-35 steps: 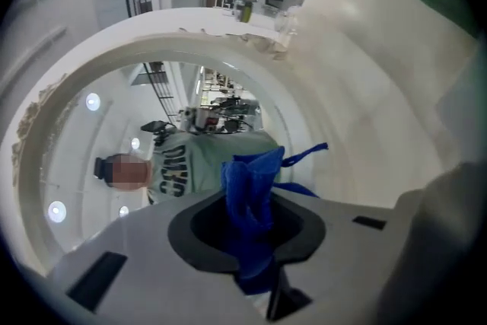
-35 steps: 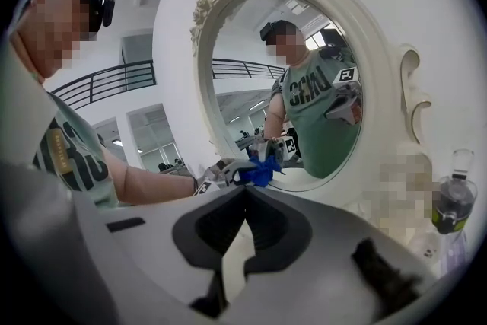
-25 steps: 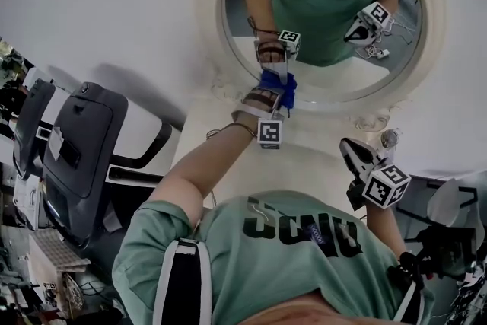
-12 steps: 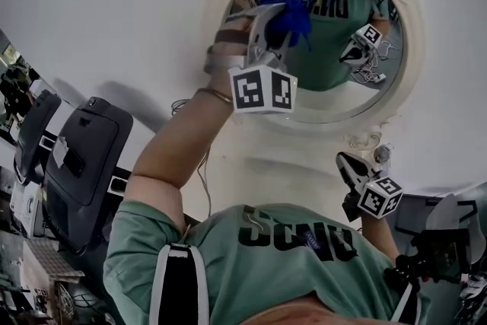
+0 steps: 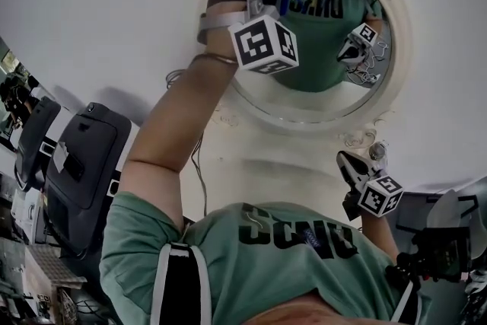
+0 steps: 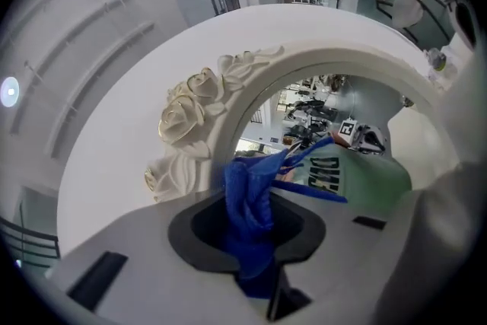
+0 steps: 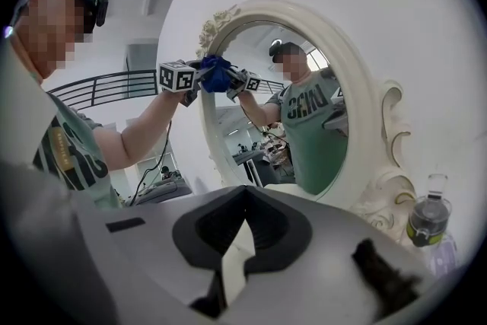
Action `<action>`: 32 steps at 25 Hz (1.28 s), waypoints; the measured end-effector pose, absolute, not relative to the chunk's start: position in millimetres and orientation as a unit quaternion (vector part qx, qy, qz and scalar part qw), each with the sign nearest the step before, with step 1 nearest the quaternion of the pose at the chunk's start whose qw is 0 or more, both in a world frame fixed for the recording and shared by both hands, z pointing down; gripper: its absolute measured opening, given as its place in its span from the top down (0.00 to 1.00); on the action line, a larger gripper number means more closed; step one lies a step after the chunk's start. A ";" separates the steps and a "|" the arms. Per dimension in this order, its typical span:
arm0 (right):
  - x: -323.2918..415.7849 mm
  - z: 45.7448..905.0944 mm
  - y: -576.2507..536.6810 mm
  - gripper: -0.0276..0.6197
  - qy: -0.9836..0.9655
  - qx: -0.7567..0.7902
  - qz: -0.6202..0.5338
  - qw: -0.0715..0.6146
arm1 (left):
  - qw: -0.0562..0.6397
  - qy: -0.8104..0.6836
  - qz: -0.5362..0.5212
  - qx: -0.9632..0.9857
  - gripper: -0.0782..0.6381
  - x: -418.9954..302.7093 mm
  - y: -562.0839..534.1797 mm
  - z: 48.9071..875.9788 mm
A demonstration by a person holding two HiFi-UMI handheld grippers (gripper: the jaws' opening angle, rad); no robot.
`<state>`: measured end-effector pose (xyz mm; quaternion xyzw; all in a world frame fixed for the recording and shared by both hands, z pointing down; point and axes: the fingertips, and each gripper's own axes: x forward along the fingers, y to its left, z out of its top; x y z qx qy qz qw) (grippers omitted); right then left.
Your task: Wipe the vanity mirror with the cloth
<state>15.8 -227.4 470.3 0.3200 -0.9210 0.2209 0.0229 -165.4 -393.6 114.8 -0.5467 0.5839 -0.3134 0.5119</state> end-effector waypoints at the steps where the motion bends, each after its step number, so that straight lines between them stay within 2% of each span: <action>1: 16.7 470.3 -227.1 0.95 -0.921 0.321 0.221 0.023 | 0.512 0.585 -0.311 -0.546 0.77 -165.3 -395.2 115.9; 9: 11.1 473.0 -224.9 0.95 -0.921 0.316 0.224 0.031 | 0.542 0.578 -0.296 -0.533 0.78 -163.1 -391.0 140.0; 13: 11.6 476.5 -221.8 0.95 -0.919 0.317 0.231 0.039 | 0.541 0.542 -0.335 -0.549 0.78 -151.6 -389.3 232.9; 20: 10.4 482.9 -219.6 0.95 -0.917 0.317 0.239 0.047 | 0.504 0.446 -0.461 -0.579 0.78 -142.4 -385.3 453.3; 24: 13.1 488.4 -217.0 0.95 -0.913 0.321 0.245 0.057 | 0.526 0.362 -0.530 -0.558 0.78 -147.6 -379.3 566.2; 29: 16.8 490.6 -219.1 0.95 -0.910 0.328 0.247 0.059 | 0.505 0.342 -0.543 -0.577 0.78 -150.0 -379.3 609.1; 32: 16.7 492.2 -217.3 0.95 -0.908 0.330 0.251 0.059 | 0.463 0.332 -0.543 -0.617 0.78 -147.6 -372.8 618.7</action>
